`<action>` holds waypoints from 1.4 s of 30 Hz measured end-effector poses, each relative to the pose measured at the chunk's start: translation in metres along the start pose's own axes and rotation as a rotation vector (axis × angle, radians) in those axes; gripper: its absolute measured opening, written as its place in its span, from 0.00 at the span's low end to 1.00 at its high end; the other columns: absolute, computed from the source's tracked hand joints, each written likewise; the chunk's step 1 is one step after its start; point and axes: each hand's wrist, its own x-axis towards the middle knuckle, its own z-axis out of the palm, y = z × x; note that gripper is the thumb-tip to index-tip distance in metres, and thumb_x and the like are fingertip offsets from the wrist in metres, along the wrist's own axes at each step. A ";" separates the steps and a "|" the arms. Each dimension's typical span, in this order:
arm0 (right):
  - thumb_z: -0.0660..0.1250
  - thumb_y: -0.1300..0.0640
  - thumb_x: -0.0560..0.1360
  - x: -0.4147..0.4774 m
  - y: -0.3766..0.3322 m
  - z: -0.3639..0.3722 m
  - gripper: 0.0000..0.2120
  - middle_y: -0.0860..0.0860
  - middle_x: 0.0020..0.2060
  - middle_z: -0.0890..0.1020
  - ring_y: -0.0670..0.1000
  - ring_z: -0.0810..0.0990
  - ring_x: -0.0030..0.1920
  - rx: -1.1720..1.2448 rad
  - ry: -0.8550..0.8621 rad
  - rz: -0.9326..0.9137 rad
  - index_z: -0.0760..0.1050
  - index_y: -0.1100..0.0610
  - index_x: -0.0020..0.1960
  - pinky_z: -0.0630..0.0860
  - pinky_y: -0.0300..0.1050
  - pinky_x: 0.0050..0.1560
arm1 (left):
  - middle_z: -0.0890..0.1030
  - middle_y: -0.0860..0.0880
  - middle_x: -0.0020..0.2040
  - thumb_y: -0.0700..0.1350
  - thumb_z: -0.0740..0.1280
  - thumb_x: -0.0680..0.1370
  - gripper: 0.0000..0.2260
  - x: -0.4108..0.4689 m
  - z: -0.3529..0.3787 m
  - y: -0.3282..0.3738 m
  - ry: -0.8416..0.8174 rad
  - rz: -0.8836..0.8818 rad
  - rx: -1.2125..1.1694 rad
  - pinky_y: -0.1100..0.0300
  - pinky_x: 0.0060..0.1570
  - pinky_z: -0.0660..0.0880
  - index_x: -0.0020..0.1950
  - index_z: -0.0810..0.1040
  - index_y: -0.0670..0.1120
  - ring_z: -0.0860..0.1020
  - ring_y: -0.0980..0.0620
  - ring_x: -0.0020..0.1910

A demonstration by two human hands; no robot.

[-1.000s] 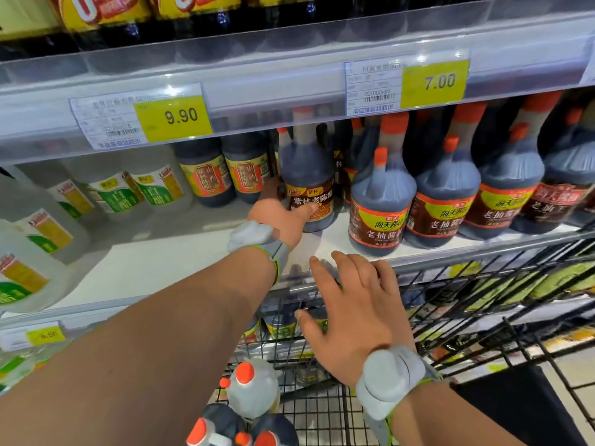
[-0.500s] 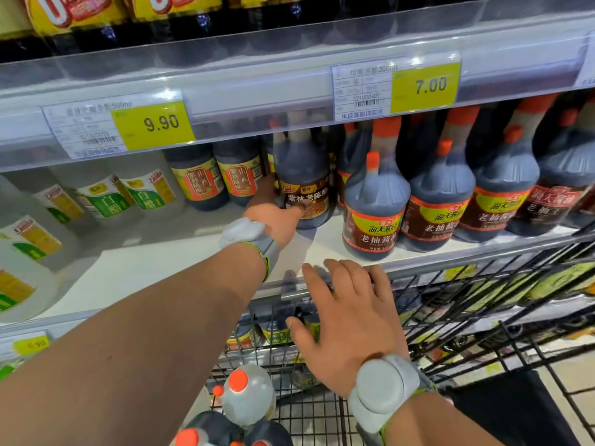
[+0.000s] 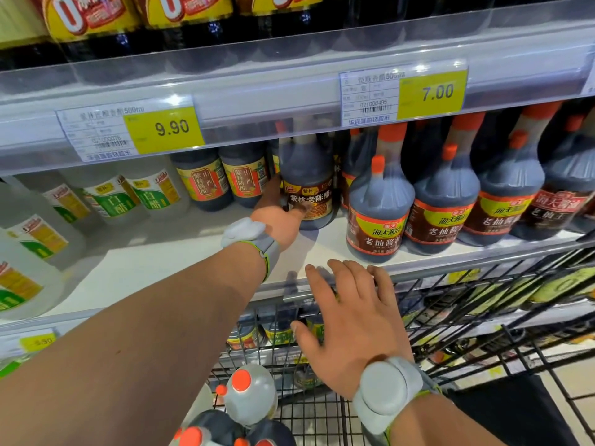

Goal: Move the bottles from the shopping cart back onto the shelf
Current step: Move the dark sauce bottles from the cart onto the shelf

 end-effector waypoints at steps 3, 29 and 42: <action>0.55 0.33 0.74 0.001 0.001 0.000 0.35 0.57 0.68 0.74 0.61 0.67 0.72 0.004 0.010 -0.008 0.68 0.51 0.74 0.52 0.64 0.75 | 0.78 0.47 0.70 0.50 0.74 0.76 0.35 -0.003 -0.002 -0.001 0.002 0.008 -0.035 0.53 0.66 0.74 0.80 0.63 0.52 0.76 0.43 0.68; 0.50 0.29 0.73 -0.056 0.001 -0.009 0.43 0.51 0.80 0.37 0.54 0.35 0.80 0.099 -0.182 -0.116 0.37 0.45 0.80 0.39 0.58 0.79 | 0.47 0.55 0.84 0.70 0.65 0.70 0.46 -0.185 -0.076 -0.064 -0.335 0.381 0.365 0.45 0.81 0.47 0.83 0.49 0.58 0.41 0.52 0.83; 0.66 0.28 0.68 -0.149 -0.005 0.041 0.55 0.45 0.81 0.43 0.52 0.52 0.80 0.322 -0.765 -0.090 0.34 0.44 0.79 0.65 0.50 0.74 | 0.48 0.57 0.84 0.71 0.65 0.73 0.44 -0.275 -0.062 -0.120 -0.613 0.333 0.370 0.50 0.79 0.56 0.83 0.49 0.59 0.49 0.52 0.83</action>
